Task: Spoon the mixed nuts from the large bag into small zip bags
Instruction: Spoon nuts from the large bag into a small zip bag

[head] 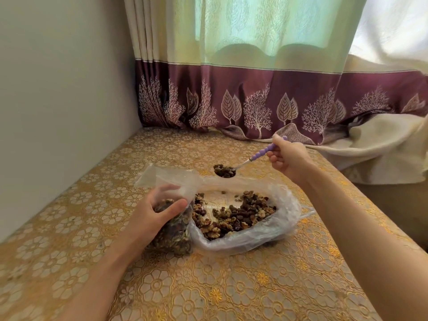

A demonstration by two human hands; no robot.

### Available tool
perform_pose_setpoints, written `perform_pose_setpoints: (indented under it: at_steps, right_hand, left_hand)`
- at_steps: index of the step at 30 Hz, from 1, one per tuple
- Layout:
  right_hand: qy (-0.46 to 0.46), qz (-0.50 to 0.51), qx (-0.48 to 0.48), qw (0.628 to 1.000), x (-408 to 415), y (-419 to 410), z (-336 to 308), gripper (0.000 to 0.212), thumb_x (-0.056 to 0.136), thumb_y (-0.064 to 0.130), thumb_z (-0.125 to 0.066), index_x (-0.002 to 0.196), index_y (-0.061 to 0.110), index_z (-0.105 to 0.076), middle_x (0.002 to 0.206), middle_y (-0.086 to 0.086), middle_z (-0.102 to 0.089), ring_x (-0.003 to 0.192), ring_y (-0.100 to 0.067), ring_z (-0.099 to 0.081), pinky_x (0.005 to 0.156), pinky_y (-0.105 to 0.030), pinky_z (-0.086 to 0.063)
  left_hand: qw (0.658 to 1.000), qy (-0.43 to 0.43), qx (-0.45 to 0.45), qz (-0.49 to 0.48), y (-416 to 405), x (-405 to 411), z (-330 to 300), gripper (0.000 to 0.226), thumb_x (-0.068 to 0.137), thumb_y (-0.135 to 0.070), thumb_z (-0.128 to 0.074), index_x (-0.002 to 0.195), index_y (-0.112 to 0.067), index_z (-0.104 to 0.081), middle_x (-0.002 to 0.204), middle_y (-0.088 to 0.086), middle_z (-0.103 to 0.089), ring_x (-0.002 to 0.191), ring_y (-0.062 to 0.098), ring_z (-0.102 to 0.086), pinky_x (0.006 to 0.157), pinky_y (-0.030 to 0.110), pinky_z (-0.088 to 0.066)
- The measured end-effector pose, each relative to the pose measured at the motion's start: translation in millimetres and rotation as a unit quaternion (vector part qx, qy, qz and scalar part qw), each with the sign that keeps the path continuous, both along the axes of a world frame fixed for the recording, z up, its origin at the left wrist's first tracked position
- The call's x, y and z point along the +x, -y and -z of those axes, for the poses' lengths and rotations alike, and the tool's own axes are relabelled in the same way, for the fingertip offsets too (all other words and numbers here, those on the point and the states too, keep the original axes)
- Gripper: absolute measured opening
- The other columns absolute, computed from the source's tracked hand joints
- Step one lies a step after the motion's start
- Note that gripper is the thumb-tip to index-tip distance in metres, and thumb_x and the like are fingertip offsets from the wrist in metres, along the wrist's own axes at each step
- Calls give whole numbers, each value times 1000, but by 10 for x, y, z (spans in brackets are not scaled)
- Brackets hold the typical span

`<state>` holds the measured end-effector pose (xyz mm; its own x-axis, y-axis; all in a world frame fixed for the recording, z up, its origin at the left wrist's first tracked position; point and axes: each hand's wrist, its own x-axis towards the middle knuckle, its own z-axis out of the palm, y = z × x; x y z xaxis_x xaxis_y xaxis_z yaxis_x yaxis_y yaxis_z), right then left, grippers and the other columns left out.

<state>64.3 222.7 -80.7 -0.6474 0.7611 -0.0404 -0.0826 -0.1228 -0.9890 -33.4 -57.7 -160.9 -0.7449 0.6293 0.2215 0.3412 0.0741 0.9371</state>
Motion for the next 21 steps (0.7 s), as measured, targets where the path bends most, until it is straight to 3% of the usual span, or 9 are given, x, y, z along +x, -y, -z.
perform_pose_setpoints:
  at_steps: [3, 6, 12, 16, 19, 21]
  right_hand:
    - [-23, -11, 10, 1000, -86, 182, -171, 38, 98, 24, -49, 66, 5, -56, 54, -5, -54, 36, -5, -42, 30, -14, -30]
    - [-37, -40, 31, 998, -178, 411, -300, 39, 98, 24, -49, 66, 4, -57, 52, -4, -55, 36, -5, -42, 31, -14, -30]
    - [-64, -106, 138, 983, -305, 845, -451, 40, 98, 21, -49, 64, 4, -59, 51, -5, -61, 39, -7, -42, 35, -15, -32]
    - [-118, -121, 266, 949, -311, 1028, -495, 38, 98, 20, -49, 64, 6, -60, 53, -6, -64, 40, -9, -47, 37, -15, -35]
    - [-143, -118, 326, 927, -298, 1079, -514, 37, 98, 19, -49, 66, 5, -60, 60, -14, -66, 39, -8, -48, 39, -13, -35]
    - [-153, -109, 333, 924, -282, 1064, -527, 36, 98, 19, -49, 67, 3, -60, 65, -22, -67, 40, -8, -47, 39, -14, -35]
  left_hand:
    - [1000, -5, 0, -8, -9, 13, -3, 51, 61, -61, -72, 106, -41, -61, 97, -32, -62, 90, -8, -57, 72, 19, -43]
    - [1000, -14, 1, -19, -12, 29, -13, 50, 64, -48, -66, 111, -33, -59, 91, -37, -61, 82, -18, -54, 73, 22, -40]
    - [1000, 3, 5, -18, 0, 21, -12, 53, 62, -56, -73, 108, -33, -61, 96, -27, -66, 86, -15, -55, 78, 25, -40]
    - [998, 43, 33, -26, -12, 14, 6, 45, 51, -62, -78, 88, -39, -69, 97, -22, -67, 92, 1, -61, 79, 27, -47]
    - [998, 37, 42, -13, -16, 15, 7, 41, 53, -55, -75, 92, -49, -63, 93, -19, -69, 86, 1, -64, 74, 23, -48]
    - [999, 28, 43, -13, -16, 11, 8, 50, 51, -59, -73, 98, -47, -61, 94, -16, -68, 84, -1, -64, 69, 18, -48]
